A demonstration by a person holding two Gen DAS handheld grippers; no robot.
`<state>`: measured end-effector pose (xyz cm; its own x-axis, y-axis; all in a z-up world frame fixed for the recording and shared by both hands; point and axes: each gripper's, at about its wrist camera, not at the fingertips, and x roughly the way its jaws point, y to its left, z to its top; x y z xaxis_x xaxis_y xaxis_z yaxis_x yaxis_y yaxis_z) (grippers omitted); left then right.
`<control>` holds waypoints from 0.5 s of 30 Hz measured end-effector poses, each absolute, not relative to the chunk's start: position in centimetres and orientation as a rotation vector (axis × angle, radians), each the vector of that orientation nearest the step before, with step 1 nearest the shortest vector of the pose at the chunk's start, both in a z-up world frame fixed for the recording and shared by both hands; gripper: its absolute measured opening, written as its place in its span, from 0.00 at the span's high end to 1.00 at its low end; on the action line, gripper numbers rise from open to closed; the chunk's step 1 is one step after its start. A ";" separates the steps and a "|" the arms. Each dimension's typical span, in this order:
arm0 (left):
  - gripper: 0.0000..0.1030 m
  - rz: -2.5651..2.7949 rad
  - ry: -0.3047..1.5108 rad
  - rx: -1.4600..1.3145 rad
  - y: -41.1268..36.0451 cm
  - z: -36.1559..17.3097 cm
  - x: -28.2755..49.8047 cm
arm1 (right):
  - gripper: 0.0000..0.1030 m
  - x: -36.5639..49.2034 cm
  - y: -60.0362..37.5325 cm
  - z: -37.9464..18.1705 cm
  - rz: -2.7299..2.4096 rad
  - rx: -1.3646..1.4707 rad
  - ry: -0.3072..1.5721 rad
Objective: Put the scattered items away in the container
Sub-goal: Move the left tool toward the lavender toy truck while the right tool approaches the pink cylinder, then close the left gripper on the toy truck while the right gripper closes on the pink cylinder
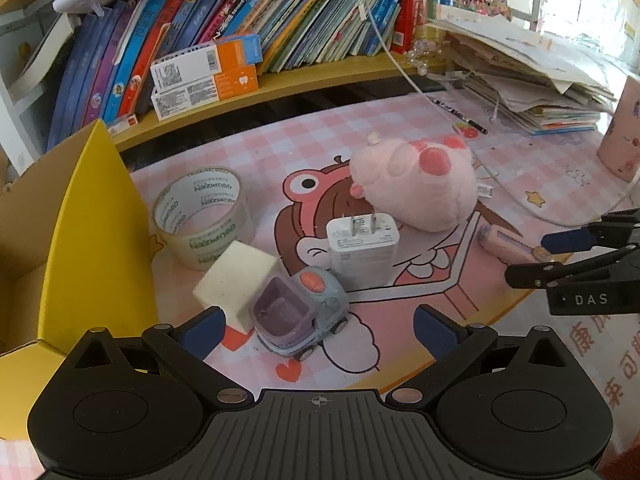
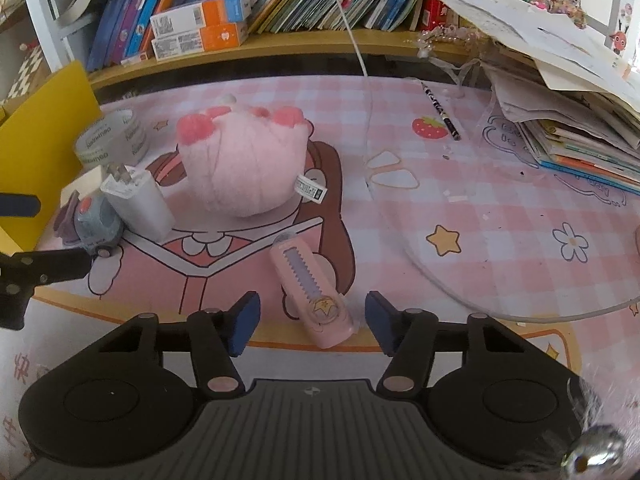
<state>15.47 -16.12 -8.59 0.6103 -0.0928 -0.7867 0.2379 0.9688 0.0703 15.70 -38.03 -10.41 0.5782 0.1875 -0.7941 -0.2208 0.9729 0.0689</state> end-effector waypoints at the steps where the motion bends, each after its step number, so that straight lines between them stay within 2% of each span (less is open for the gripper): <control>1: 0.02 -0.192 0.897 0.177 -16.2 -8.8 15.7 | 0.48 15.7 -37.9 -10.4 0.241 -0.049 0.923; 7: 0.03 -0.193 0.907 0.196 -16.5 -9.8 16.7 | 0.60 15.5 -37.1 -10.4 0.251 -0.102 0.914; 10: 0.08 -0.192 0.907 0.206 -16.5 -10.0 16.7 | 0.64 15.4 -37.0 -10.4 0.249 -0.105 0.913; 15: 0.24 -0.205 0.926 0.184 -16.5 -9.5 16.3 | 0.65 15.3 -36.9 -10.4 0.243 -0.107 0.912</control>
